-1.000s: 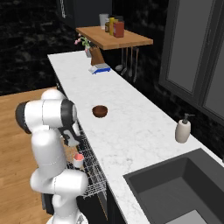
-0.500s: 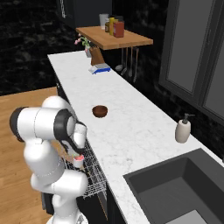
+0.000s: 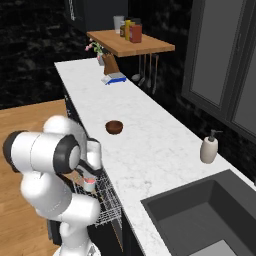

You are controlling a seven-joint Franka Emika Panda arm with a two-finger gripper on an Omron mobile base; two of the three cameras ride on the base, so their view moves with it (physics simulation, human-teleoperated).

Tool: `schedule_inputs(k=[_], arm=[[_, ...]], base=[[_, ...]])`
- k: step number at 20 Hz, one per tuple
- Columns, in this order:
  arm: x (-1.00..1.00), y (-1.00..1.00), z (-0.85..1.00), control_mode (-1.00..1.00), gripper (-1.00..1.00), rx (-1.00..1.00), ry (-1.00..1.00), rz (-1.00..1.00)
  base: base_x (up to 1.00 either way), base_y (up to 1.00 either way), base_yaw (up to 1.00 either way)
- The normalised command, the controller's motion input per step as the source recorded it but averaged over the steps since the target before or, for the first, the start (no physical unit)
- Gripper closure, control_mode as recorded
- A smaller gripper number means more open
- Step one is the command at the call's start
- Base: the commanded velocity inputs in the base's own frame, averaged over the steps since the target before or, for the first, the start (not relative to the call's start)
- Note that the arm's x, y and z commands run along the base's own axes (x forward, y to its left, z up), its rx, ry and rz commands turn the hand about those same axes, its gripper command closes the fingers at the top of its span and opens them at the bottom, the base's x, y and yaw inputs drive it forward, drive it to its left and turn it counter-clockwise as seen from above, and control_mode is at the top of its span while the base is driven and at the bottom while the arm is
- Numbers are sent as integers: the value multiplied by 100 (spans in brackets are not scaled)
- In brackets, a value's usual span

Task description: Pick up the cup and bowl from the counter, place them in the dishwasher, and close the dishwasher door.

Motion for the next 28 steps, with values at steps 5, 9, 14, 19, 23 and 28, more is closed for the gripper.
schedule_inputs(k=[5,9,14,19,23,28], arm=[[0,27,100,-100,-100,0,10,6],[0,21,100,-100,-100,-2,4,5],[1,1,100,-100,-100,-8,1,2],[5,-11,100,-100,-100,-10,6,0],[4,-7,100,-100,-100,-7,5,0],[2,-3,100,-100,-100,-7,2,1]], base=[[0,0,0],[0,0,0],[0,0,0],[0,0,0],[0,0,0],[0,0,0]])
